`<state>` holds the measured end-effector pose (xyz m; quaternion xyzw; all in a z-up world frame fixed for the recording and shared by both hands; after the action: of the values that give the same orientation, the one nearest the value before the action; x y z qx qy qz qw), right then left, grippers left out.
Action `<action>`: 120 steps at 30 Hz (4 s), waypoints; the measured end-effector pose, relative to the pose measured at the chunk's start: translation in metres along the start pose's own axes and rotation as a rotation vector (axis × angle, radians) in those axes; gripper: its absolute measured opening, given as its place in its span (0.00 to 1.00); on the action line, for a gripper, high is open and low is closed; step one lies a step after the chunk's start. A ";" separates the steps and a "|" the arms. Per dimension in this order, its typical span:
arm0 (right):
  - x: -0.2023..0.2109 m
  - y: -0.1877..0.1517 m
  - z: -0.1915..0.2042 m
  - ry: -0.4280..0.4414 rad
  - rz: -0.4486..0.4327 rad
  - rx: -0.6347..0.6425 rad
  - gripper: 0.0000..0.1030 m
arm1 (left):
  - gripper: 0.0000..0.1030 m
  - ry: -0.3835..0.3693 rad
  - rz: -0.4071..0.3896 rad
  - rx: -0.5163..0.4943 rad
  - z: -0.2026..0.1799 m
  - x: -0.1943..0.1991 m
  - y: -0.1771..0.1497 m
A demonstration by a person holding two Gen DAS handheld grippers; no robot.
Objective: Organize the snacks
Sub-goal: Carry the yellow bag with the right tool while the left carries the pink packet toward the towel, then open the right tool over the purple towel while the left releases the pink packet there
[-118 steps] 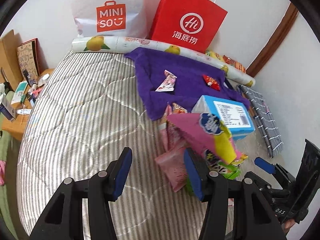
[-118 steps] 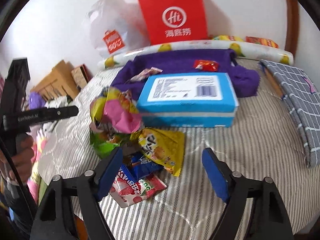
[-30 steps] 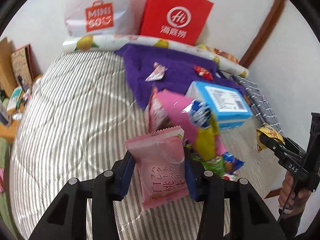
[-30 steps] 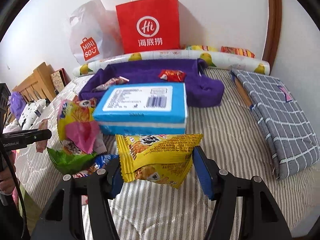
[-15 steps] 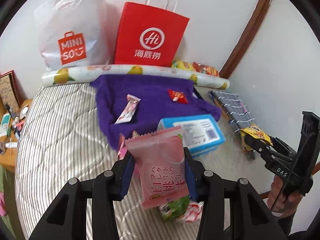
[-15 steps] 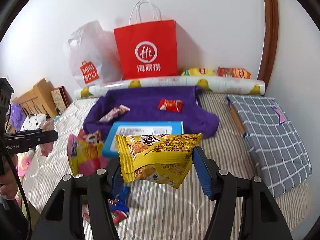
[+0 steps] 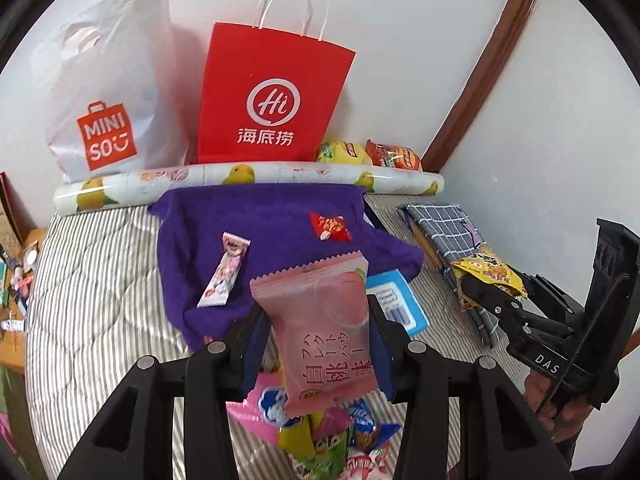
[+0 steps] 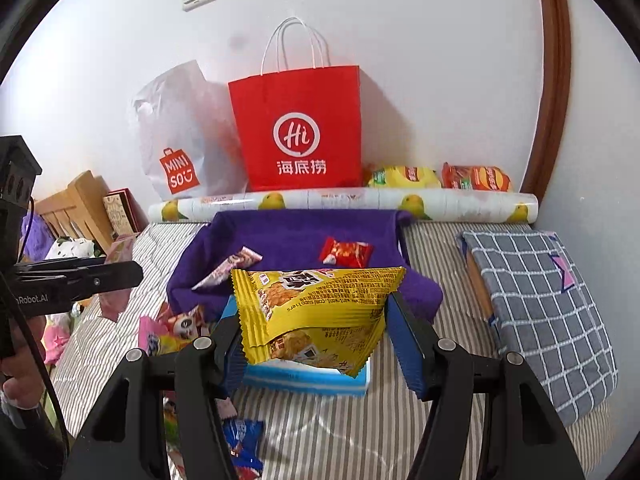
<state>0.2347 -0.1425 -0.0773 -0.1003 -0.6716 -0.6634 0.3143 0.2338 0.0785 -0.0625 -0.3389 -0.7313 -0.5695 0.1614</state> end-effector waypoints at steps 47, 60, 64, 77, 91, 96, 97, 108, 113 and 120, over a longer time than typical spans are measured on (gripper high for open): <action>-0.166 0.026 -0.031 0.023 0.026 -0.039 0.60 | 0.42 0.057 0.129 0.085 0.046 -0.141 0.063; -0.169 0.023 -0.037 0.016 0.040 -0.053 0.60 | 0.42 0.068 0.139 0.095 0.048 -0.144 0.062; -0.172 0.021 -0.037 0.019 0.051 -0.053 0.60 | 0.42 0.080 0.145 0.105 0.051 -0.145 0.061; -0.175 0.016 -0.031 0.022 0.070 -0.041 0.60 | 0.42 0.082 0.154 0.100 0.050 -0.147 0.061; -0.184 0.010 -0.033 0.028 0.124 -0.050 0.60 | 0.42 0.104 0.161 0.139 0.063 -0.148 0.063; -0.191 0.003 -0.031 0.030 0.170 -0.038 0.60 | 0.42 0.114 0.184 0.140 0.063 -0.154 0.059; -0.192 0.002 -0.031 0.028 0.178 -0.034 0.60 | 0.42 0.115 0.186 0.138 0.063 -0.155 0.059; -0.197 -0.003 -0.032 0.034 0.233 -0.059 0.60 | 0.42 0.133 0.209 0.137 0.064 -0.160 0.055; -0.202 -0.006 -0.033 0.046 0.270 -0.070 0.60 | 0.43 0.138 0.215 0.131 0.064 -0.162 0.055; -0.204 -0.008 -0.034 0.033 0.297 -0.072 0.66 | 0.43 0.133 0.226 0.123 0.061 -0.166 0.053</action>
<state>0.4000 -0.1179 -0.1995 -0.1988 -0.6198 -0.6349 0.4162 0.3980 0.0910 -0.1455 -0.3702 -0.7096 -0.5230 0.2930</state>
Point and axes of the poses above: each gripper's, at about its wrist camera, not at the fingertips, and x roughly against the way its jaws point, z to its left, y to its top, the point moved 1 cm from there along -x, roughly the way its jaws point, and after that the axes turned 9 degrees about -z, right-handed, at the moved point
